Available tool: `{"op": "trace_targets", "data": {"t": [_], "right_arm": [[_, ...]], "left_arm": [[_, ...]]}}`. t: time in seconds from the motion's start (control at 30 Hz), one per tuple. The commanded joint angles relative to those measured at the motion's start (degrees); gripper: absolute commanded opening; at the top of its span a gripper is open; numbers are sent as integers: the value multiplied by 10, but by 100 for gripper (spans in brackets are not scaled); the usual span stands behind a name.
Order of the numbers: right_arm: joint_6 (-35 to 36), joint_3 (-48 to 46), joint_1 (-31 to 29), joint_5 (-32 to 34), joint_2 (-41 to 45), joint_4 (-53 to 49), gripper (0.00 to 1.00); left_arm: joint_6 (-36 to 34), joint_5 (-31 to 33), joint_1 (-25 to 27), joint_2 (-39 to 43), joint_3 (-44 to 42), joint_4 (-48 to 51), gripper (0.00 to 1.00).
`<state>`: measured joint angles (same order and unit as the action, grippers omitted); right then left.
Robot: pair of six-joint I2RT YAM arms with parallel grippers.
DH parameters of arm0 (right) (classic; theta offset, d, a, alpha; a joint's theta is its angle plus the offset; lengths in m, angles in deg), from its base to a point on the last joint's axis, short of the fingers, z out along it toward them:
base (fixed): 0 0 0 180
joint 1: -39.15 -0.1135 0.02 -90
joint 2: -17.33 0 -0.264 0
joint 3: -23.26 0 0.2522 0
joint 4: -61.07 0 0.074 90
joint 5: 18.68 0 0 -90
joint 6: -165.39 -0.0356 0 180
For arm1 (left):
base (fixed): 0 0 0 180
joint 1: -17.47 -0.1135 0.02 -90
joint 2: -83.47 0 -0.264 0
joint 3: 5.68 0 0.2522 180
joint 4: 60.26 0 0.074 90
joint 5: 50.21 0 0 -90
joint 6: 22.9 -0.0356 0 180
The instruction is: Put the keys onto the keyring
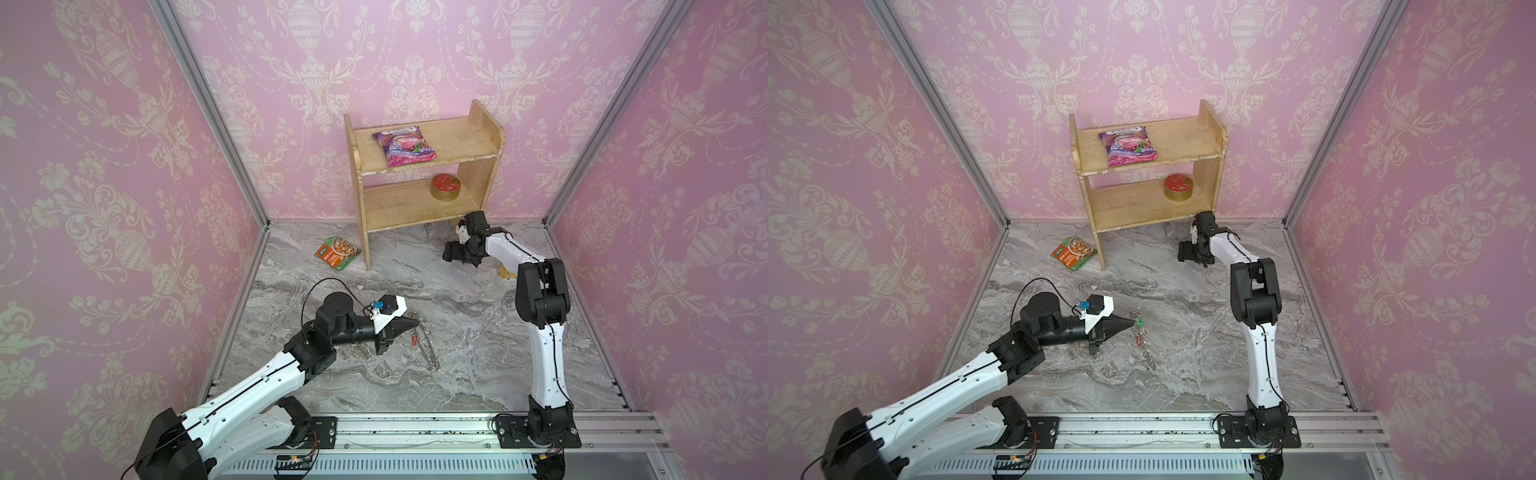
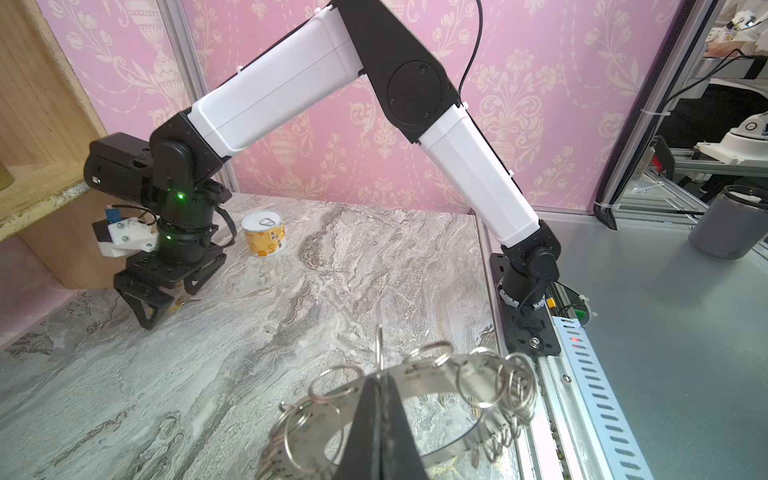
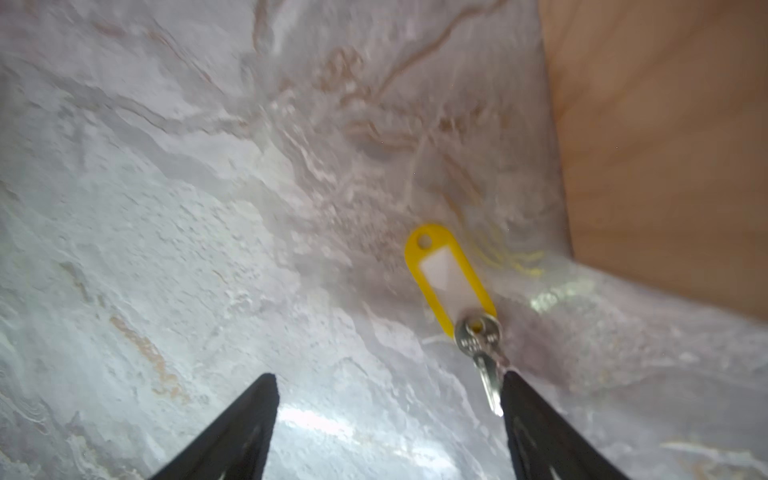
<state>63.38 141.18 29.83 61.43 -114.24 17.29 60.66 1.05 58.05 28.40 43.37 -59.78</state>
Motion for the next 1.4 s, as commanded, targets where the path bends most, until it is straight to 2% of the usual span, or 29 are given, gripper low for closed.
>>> {"op": "trace_targets", "data": {"t": [0.0,0.13,0.37,0.97,1.37], "right_arm": [[-32,-54,-6,10,31,42,85],[-50,-97,-9,30,55,96,83],[-71,-90,-12,71,46,120,75],[-71,-53,-18,111,14,96,53],[-59,-6,-18,119,-14,57,48]], "left_arm": [[10,-22,-5,-1,10,-25,0],[11,-21,-5,0,10,-26,0],[5,-20,-6,1,9,-21,0],[1,-16,-6,4,8,-11,0],[0,-16,-7,2,9,-10,0]]}}
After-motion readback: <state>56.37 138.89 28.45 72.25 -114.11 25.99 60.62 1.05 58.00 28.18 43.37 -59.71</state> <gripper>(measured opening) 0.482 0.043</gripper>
